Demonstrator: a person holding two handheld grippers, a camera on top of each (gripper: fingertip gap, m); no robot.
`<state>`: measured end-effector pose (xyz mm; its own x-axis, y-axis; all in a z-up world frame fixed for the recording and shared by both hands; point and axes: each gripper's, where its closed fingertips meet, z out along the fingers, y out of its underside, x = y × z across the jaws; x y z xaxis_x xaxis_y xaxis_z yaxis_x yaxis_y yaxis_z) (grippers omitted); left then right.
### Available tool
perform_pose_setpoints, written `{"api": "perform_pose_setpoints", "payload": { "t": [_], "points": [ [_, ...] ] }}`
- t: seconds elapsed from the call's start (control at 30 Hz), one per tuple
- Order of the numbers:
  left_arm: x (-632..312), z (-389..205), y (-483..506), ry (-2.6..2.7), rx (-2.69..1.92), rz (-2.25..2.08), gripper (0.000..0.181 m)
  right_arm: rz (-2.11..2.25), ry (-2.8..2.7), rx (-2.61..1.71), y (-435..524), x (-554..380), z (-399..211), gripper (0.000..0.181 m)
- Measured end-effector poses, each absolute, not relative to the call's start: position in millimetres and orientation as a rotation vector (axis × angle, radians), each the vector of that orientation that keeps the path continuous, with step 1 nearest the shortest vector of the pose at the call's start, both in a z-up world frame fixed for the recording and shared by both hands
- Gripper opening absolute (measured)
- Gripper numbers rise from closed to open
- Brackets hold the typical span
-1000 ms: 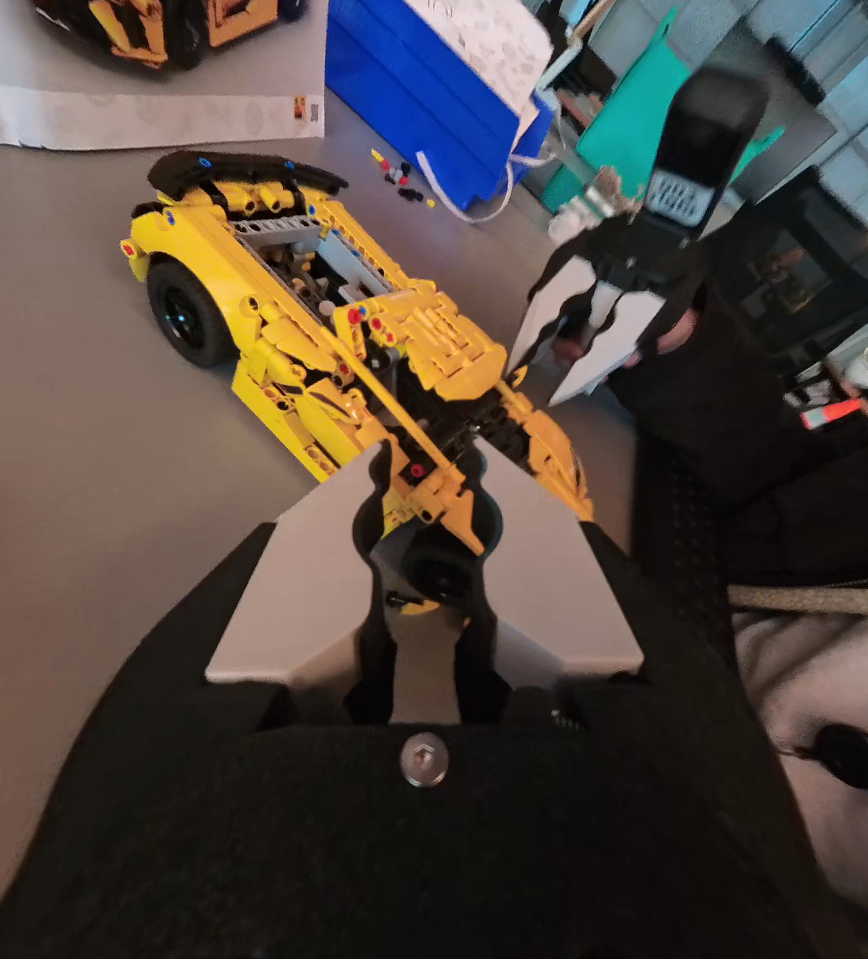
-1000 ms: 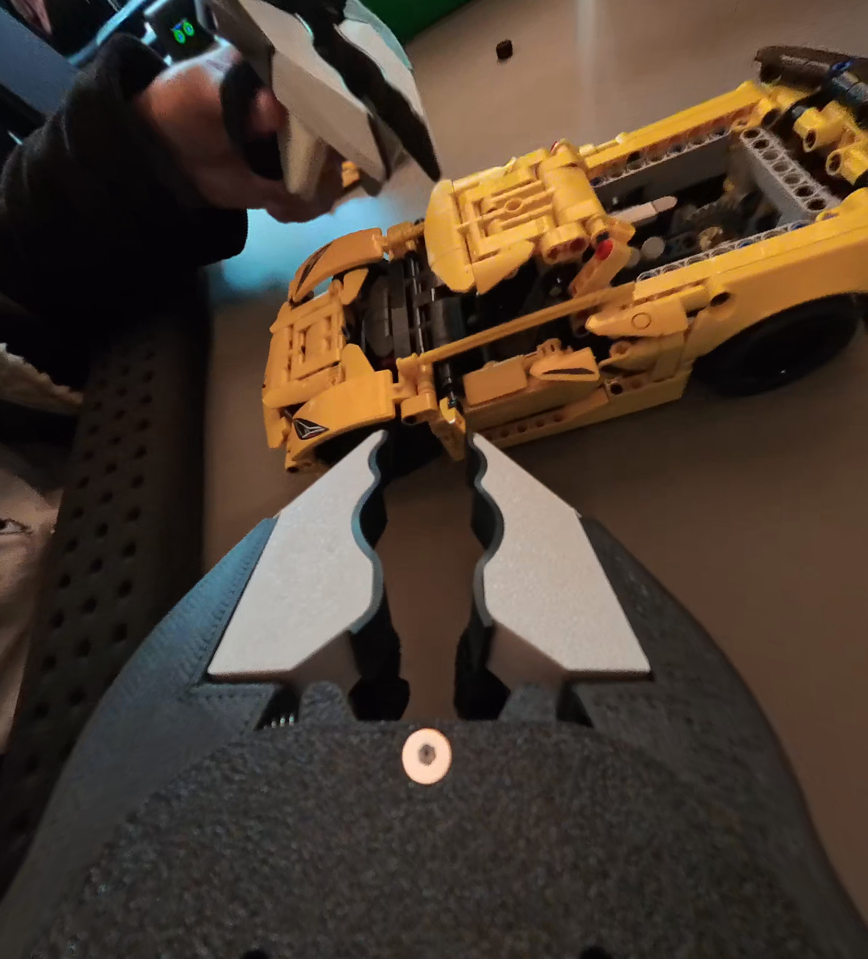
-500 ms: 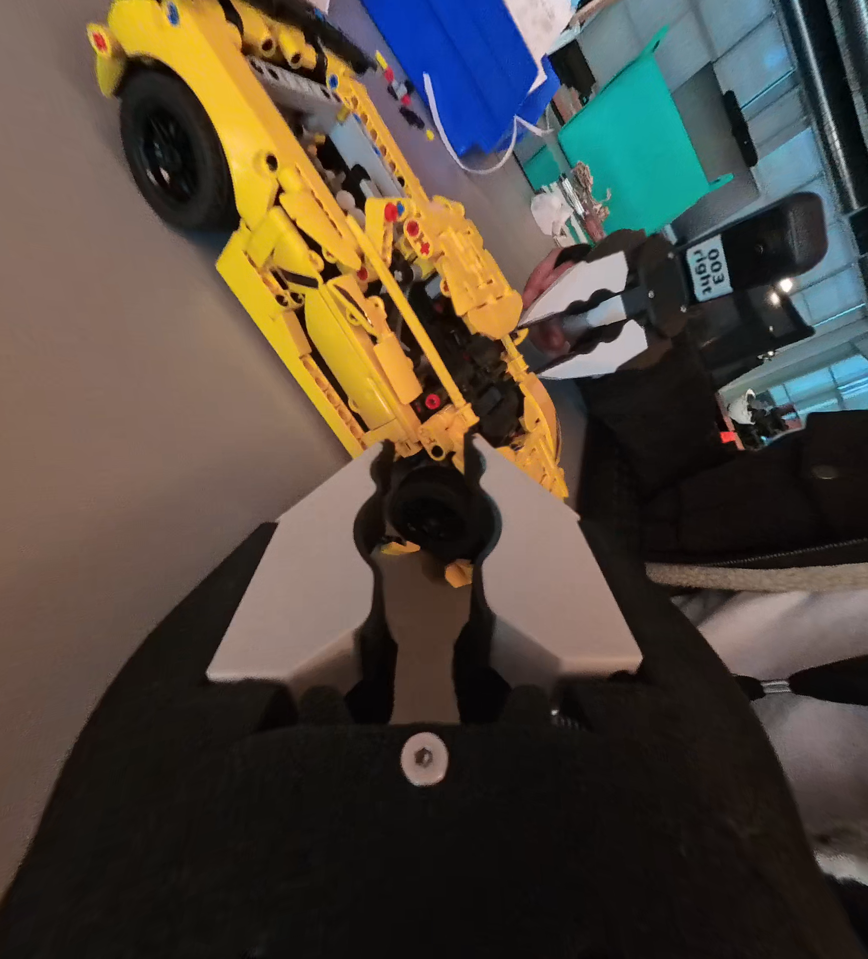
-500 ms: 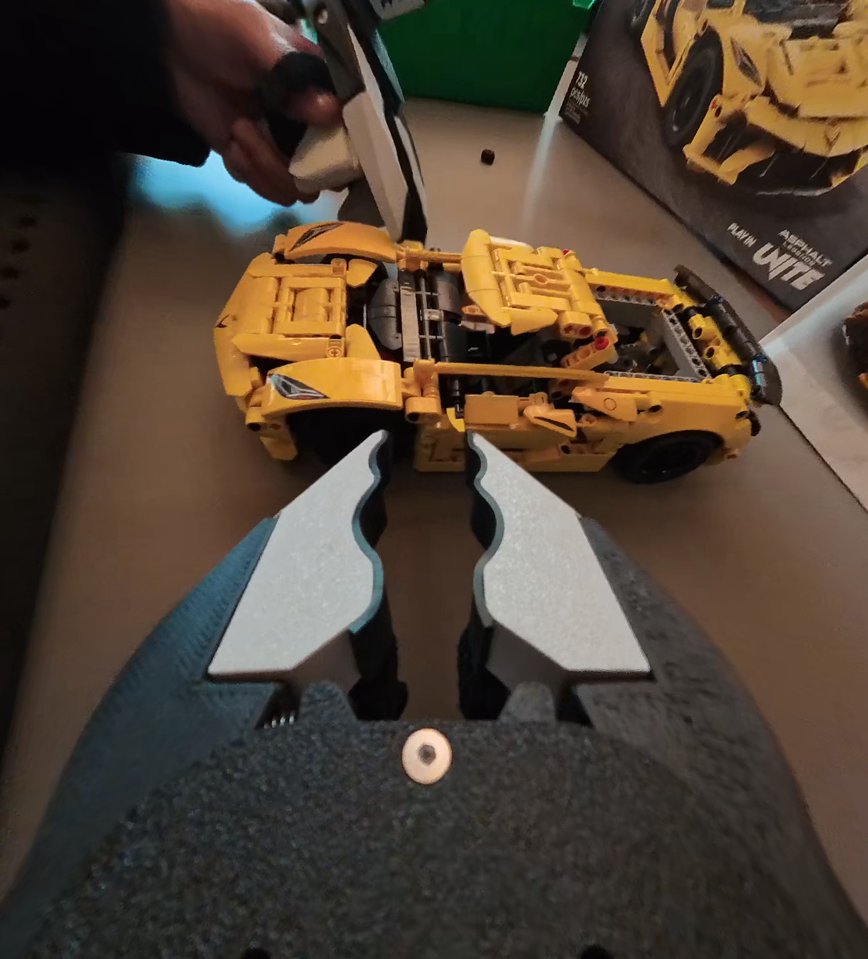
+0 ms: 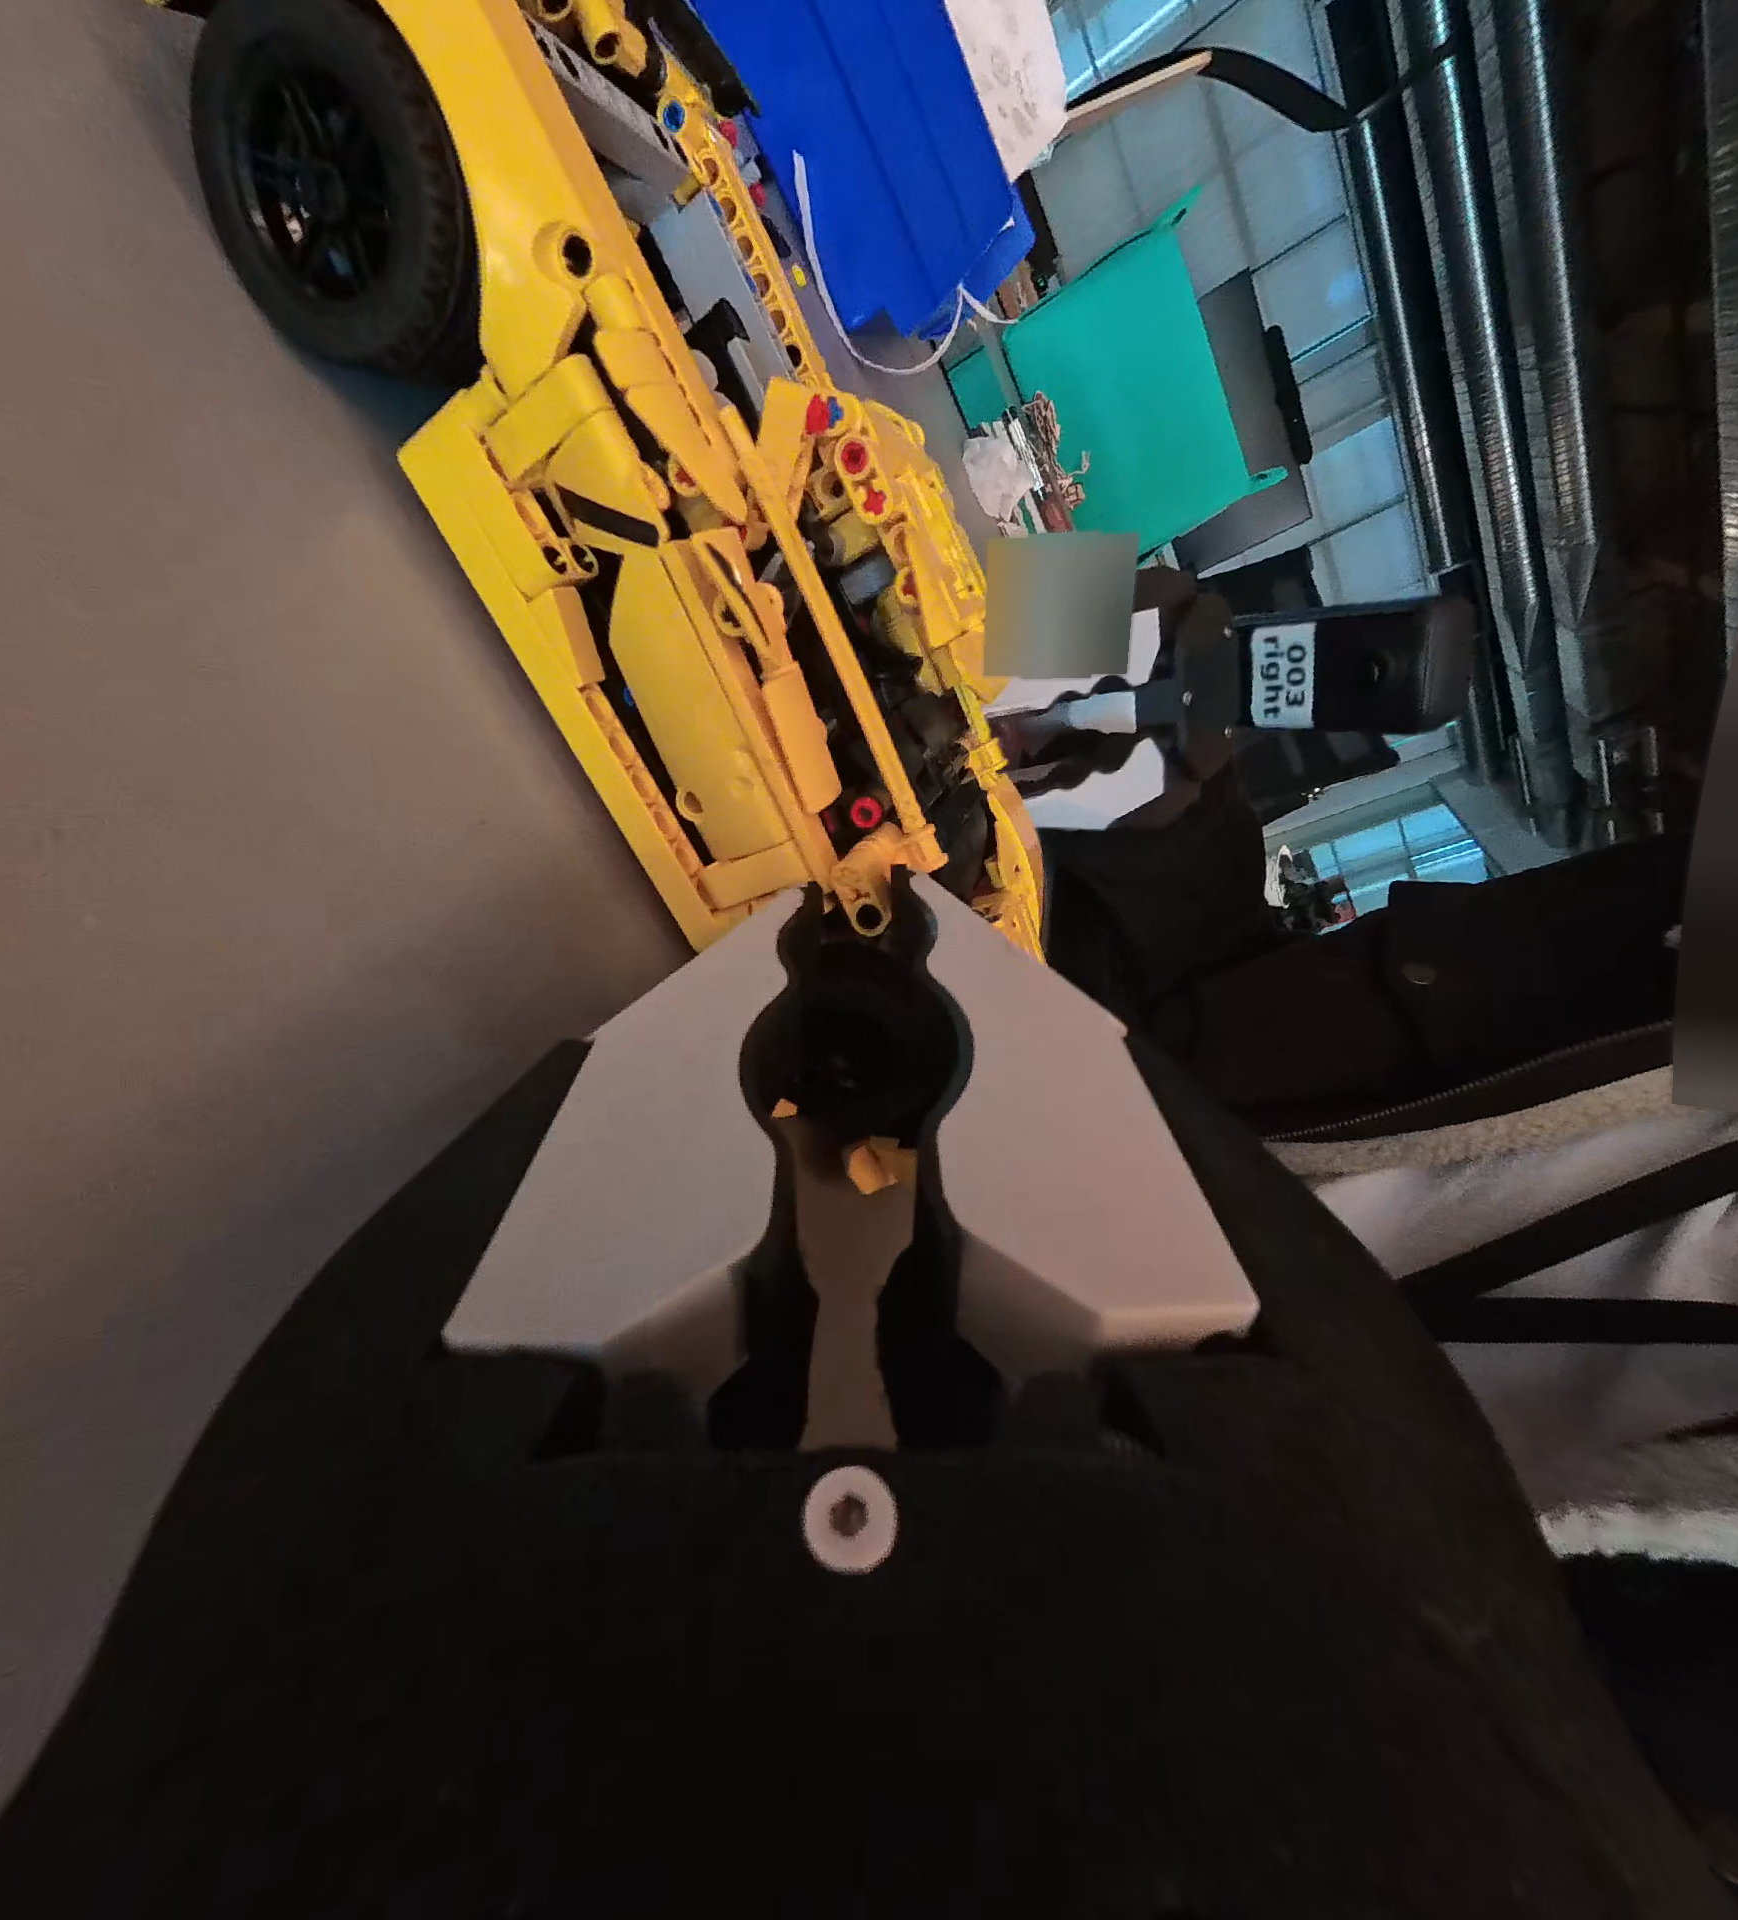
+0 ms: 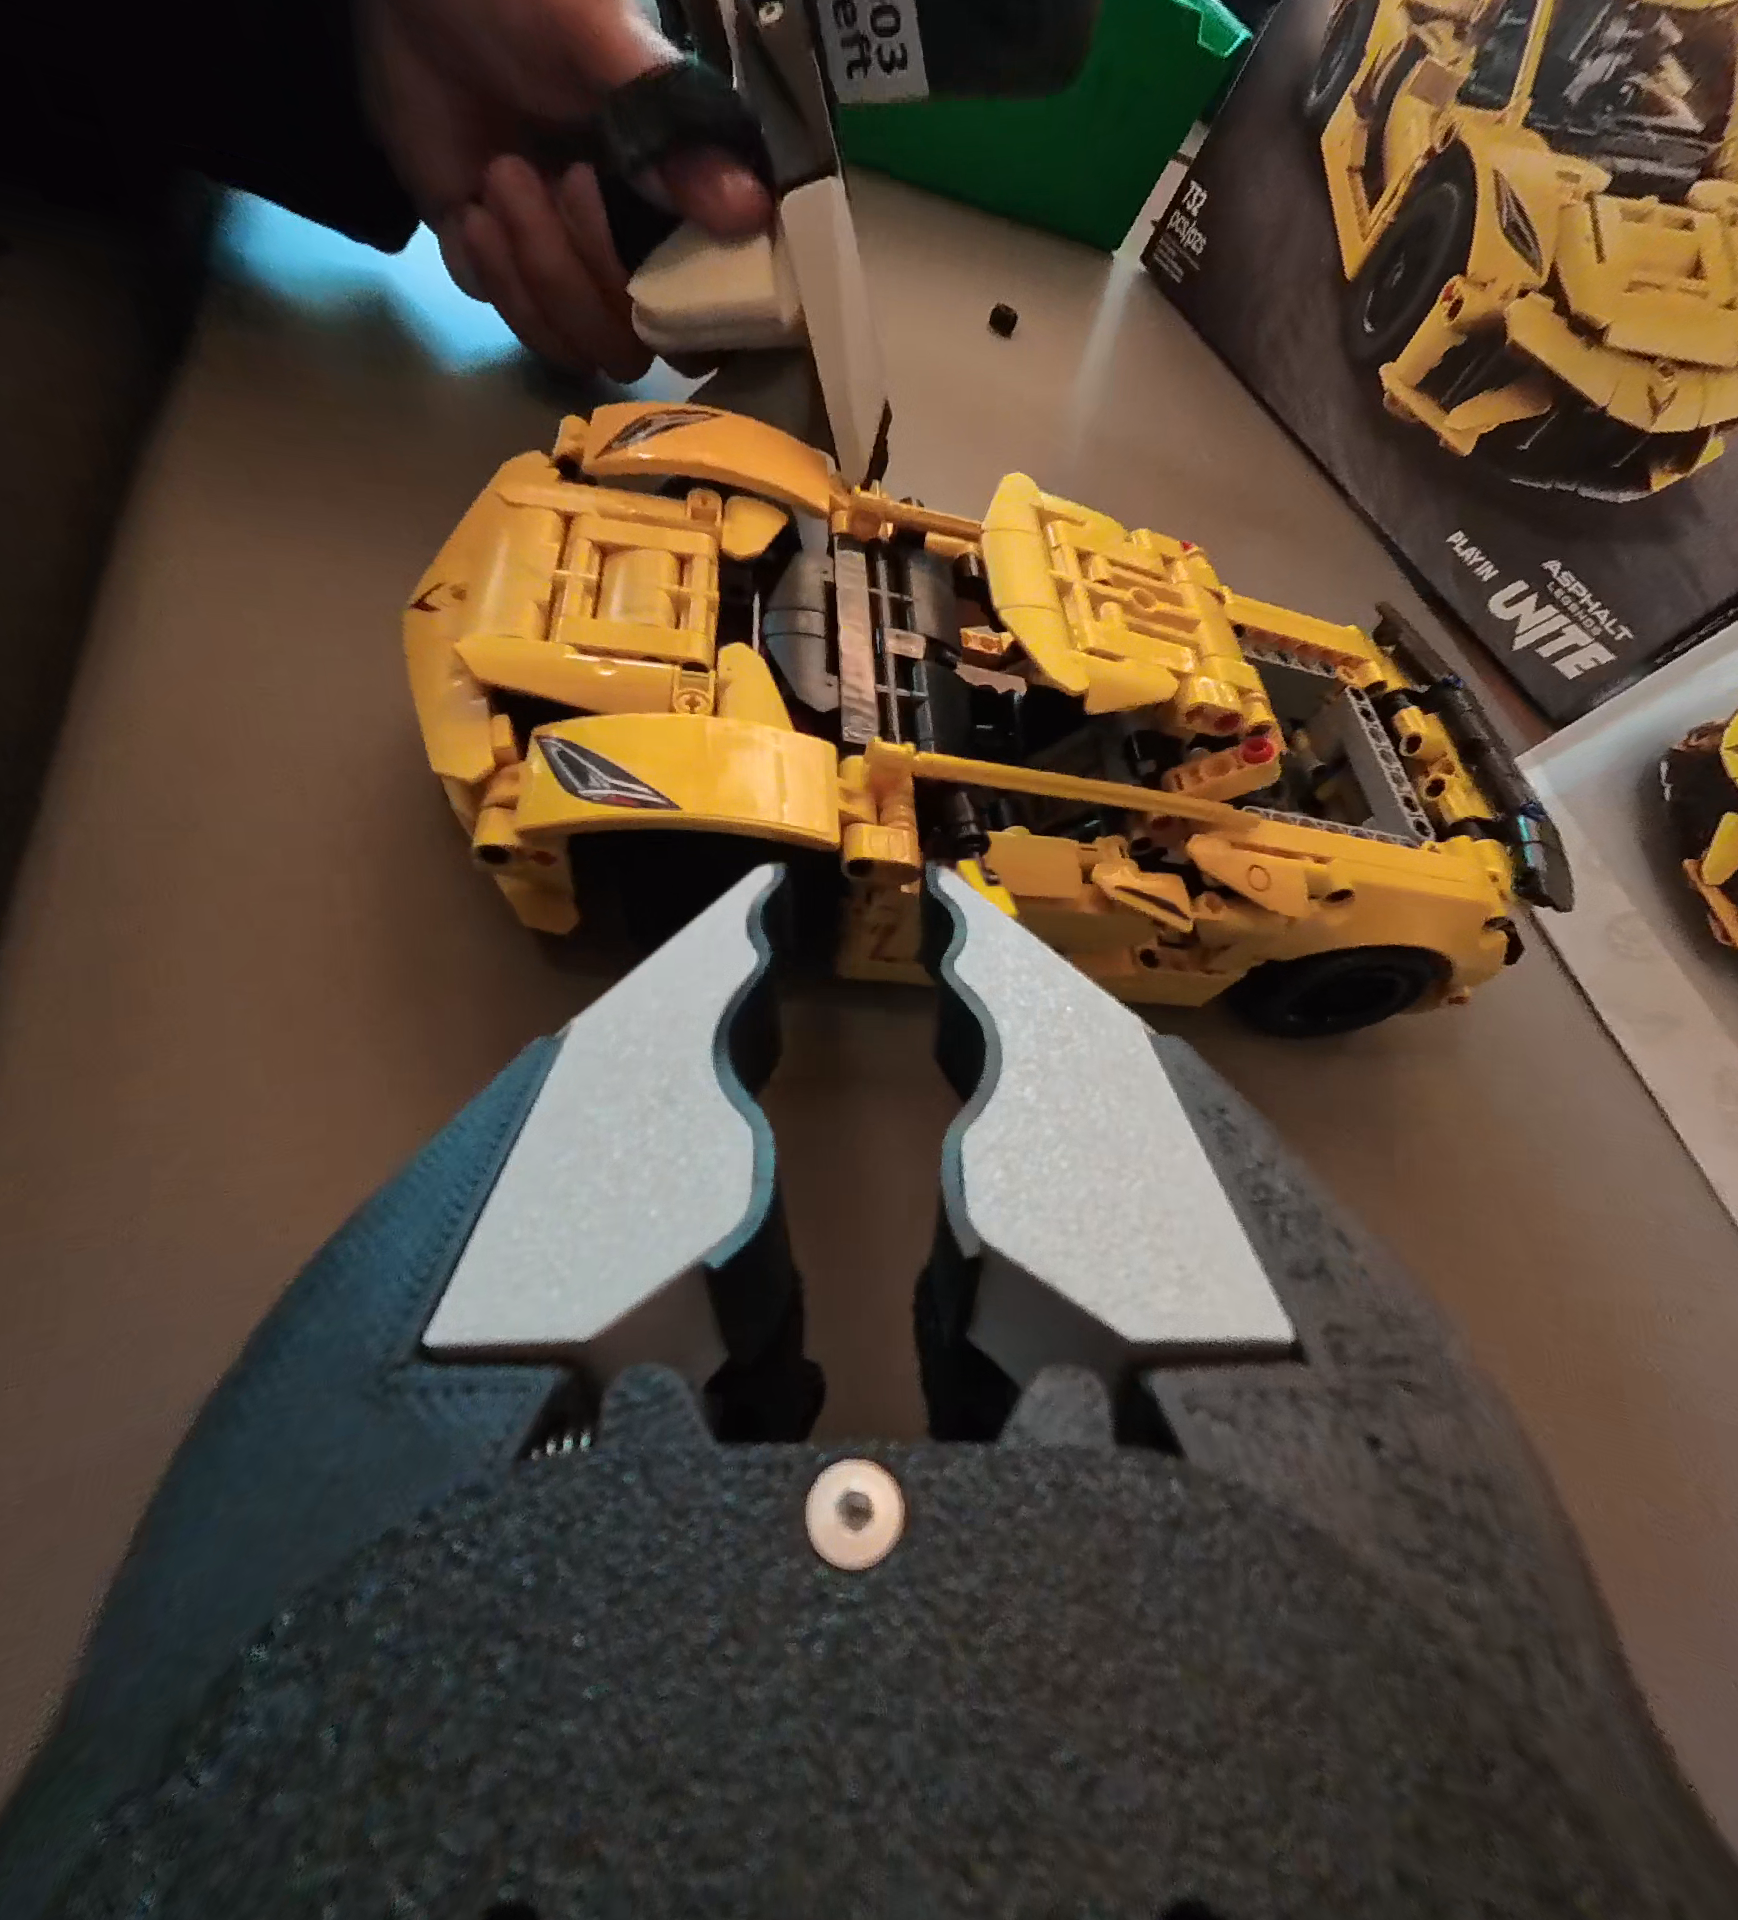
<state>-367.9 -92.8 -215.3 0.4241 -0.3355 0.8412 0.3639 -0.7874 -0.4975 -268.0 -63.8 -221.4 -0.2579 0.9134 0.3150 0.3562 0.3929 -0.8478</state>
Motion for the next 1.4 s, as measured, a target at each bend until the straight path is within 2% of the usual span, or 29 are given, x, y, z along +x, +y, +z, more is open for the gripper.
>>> {"api": "perform_pose_setpoints", "payload": {
  "t": [0.6,0.93,1.37,1.4],
  "points": [
    [-369,-217,-91,0.043,-2.082,-1.263,0.011,0.729,-1.807,-1.052,-61,-276,-220,0.014],
    [-368,-218,-91,0.077,-2.114,-1.161,0.01,0.879,-1.882,-1.174,-58,-253,-231,0.012],
    [-365,-217,-94,0.101,-2.113,-1.182,0.011,0.924,-1.779,-1.21,-65,-252,-216,0.014],
    [-365,-217,-94,0.1,-2.113,-1.179,0.011,0.945,-1.781,-1.253,-65,-251,-218,0.025]
  ]
}}
